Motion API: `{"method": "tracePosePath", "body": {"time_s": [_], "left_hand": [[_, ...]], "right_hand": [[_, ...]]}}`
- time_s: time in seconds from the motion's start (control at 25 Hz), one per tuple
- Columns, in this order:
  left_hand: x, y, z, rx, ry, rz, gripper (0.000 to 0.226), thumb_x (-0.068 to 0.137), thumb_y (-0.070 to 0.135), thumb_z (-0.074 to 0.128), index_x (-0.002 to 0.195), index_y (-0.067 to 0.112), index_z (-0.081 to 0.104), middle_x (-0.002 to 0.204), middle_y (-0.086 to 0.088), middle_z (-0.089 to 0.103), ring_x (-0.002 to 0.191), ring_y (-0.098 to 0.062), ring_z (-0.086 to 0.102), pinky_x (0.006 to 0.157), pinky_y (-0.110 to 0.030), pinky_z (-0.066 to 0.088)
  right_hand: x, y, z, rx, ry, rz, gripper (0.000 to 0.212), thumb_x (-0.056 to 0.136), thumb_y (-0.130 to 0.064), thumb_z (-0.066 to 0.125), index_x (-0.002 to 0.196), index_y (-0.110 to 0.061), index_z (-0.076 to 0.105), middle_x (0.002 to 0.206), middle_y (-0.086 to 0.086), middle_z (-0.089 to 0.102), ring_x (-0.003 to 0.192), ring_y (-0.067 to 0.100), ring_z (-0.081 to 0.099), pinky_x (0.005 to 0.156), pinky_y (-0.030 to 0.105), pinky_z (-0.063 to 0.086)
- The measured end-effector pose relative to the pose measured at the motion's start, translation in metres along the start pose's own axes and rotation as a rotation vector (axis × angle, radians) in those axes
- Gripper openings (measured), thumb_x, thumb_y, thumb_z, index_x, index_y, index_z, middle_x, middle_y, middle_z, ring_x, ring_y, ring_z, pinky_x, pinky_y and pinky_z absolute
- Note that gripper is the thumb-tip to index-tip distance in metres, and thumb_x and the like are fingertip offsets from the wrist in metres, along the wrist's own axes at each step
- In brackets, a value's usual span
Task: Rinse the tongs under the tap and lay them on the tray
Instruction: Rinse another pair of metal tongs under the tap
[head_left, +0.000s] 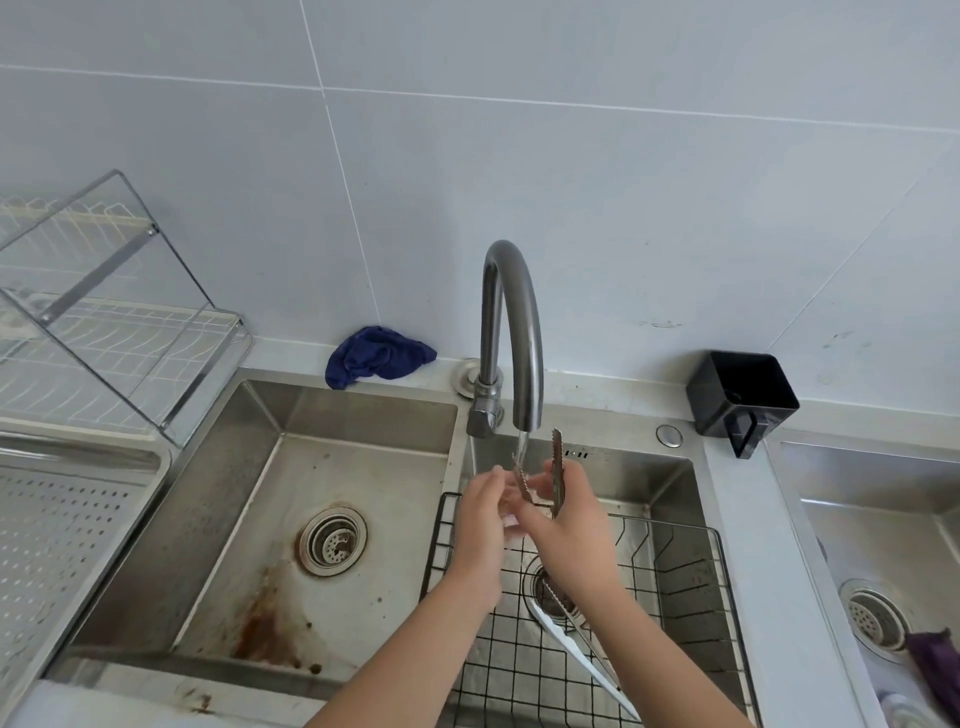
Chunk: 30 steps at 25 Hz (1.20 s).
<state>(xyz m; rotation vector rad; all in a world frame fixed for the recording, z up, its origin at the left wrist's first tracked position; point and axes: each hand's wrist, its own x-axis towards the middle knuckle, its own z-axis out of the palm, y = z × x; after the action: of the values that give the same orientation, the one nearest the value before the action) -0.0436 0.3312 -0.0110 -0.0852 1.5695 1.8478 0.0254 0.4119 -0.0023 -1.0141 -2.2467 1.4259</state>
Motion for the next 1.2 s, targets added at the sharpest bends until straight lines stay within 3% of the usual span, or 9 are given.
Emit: {"method": "tracePosePath", "body": {"time_s": [0.2, 0.36, 0.48, 0.64, 0.76, 0.92, 1.0, 1.08, 1.2], "left_hand": [[0.005, 0.013, 0.004, 0.016, 0.008, 0.229, 0.020, 0.101, 0.024, 0.054, 0.100, 0.012, 0.070, 0.061, 0.003, 0.060, 0.058, -0.012, 0.059, 0.060, -0.024, 0.051], [0.015, 0.018, 0.008, -0.227, -0.040, -0.058, 0.032, 0.107, 0.028, 0.047, 0.110, 0.004, 0.067, 0.051, 0.006, 0.035, 0.044, -0.009, 0.031, 0.044, -0.025, 0.036], [0.019, 0.017, 0.014, -0.292, -0.103, -0.116, 0.037, 0.106, 0.032, 0.049, 0.118, 0.006, 0.073, 0.053, 0.005, 0.037, 0.044, -0.009, 0.036, 0.046, -0.024, 0.041], [0.017, 0.015, 0.023, -0.135, -0.094, -0.062, 0.030, 0.103, 0.032, 0.053, 0.112, 0.013, 0.074, 0.077, -0.008, 0.071, 0.070, -0.021, 0.068, 0.073, -0.038, 0.060], [0.019, 0.013, 0.021, 0.068, -0.037, -0.001, 0.031, 0.105, 0.031, 0.052, 0.105, 0.010, 0.074, 0.100, -0.015, 0.076, 0.093, -0.028, 0.068, 0.094, -0.047, 0.052], [0.022, 0.019, 0.005, -0.204, -0.086, -0.191, 0.044, 0.102, 0.045, 0.051, 0.100, 0.003, 0.065, 0.096, -0.016, 0.076, 0.088, -0.029, 0.072, 0.075, -0.039, 0.055], [0.024, 0.025, -0.006, -0.355, -0.132, -0.243, 0.044, 0.098, 0.049, 0.056, 0.104, 0.005, 0.064, 0.095, -0.018, 0.075, 0.095, -0.032, 0.075, 0.076, -0.039, 0.058], [0.025, 0.032, -0.018, -0.345, -0.210, -0.186, 0.043, 0.090, 0.047, 0.065, 0.112, 0.010, 0.068, 0.104, -0.017, 0.076, 0.102, -0.030, 0.074, 0.084, -0.042, 0.057], [0.022, 0.042, -0.028, -0.277, -0.361, -0.121, 0.052, 0.084, 0.037, 0.076, 0.125, 0.007, 0.067, 0.128, -0.016, 0.071, 0.118, -0.027, 0.068, 0.096, -0.047, 0.052]], "right_hand": [[-0.010, 0.003, 0.001, -0.276, -0.028, -0.055, 0.042, 0.078, -0.054, 0.073, 0.106, -0.032, 0.049, 0.079, -0.013, 0.066, 0.062, 0.004, 0.062, 0.054, 0.029, 0.048], [-0.019, 0.008, -0.004, -0.139, -0.074, -0.091, 0.030, 0.081, -0.041, 0.072, 0.100, -0.039, 0.049, 0.077, -0.010, 0.068, 0.061, 0.011, 0.063, 0.056, 0.034, 0.054], [-0.021, 0.007, -0.017, 0.116, -0.262, 0.060, 0.034, 0.087, -0.025, 0.065, 0.106, -0.049, 0.050, 0.077, -0.006, 0.071, 0.053, 0.017, 0.069, 0.048, 0.035, 0.056], [-0.015, 0.014, -0.021, -0.015, -0.245, 0.059, 0.057, 0.084, -0.015, 0.060, 0.129, -0.048, 0.046, 0.069, -0.017, 0.071, 0.050, 0.014, 0.067, 0.049, 0.034, 0.054], [-0.010, 0.015, -0.022, 0.013, -0.233, 0.064, 0.047, 0.082, -0.020, 0.061, 0.119, -0.050, 0.055, 0.066, -0.016, 0.067, 0.052, 0.016, 0.066, 0.055, 0.044, 0.061], [-0.003, 0.006, -0.016, 0.058, -0.333, 0.048, 0.019, 0.089, -0.033, 0.058, 0.093, -0.052, 0.062, 0.072, -0.002, 0.070, 0.052, 0.014, 0.065, 0.053, 0.037, 0.061], [0.005, -0.002, -0.010, 0.070, -0.381, 0.047, 0.010, 0.095, -0.035, 0.057, 0.091, -0.042, 0.062, 0.068, -0.002, 0.069, 0.053, 0.016, 0.065, 0.057, 0.041, 0.060], [0.015, -0.011, -0.004, 0.092, -0.421, 0.054, 0.020, 0.100, -0.036, 0.056, 0.087, -0.023, 0.063, 0.063, 0.001, 0.069, 0.051, 0.020, 0.064, 0.057, 0.046, 0.059], [0.027, -0.024, 0.000, 0.249, -0.634, 0.134, 0.038, 0.099, -0.042, 0.060, 0.082, -0.008, 0.064, 0.063, 0.015, 0.069, 0.047, 0.028, 0.062, 0.046, 0.035, 0.056]]}}
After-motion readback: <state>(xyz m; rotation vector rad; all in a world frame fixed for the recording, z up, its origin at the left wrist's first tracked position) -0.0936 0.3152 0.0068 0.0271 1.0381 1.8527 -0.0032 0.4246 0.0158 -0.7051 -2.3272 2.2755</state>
